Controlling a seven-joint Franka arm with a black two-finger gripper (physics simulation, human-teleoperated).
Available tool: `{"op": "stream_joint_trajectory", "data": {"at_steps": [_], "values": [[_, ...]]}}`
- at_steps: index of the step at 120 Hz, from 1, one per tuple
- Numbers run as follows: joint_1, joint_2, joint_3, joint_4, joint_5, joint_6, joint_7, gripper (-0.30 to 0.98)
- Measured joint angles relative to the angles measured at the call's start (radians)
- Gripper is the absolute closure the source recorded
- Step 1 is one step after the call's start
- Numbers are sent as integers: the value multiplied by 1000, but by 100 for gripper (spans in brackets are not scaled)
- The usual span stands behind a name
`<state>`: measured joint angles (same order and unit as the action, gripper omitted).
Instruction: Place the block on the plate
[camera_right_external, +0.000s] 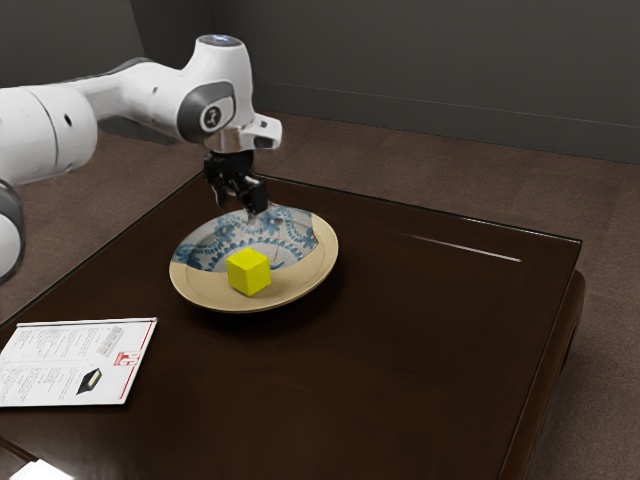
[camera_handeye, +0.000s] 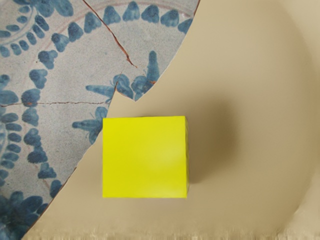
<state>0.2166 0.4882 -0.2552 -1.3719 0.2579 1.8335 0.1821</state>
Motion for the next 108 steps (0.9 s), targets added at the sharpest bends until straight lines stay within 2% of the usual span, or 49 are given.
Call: {"op": "stream_joint_trajectory", "data": {"at_steps": [44, 63, 81, 94, 108], "values": [[-20, -103, 1, 7, -13, -88, -16, 0], [-41, -155, 28, 9, -45, -137, -19, 0], [-97, -218, 112, 7, -73, -181, -25, 0], [-170, -275, 243, 1, -93, -210, -33, 0], [-183, -346, 303, -12, -107, -241, -40, 0]]}}
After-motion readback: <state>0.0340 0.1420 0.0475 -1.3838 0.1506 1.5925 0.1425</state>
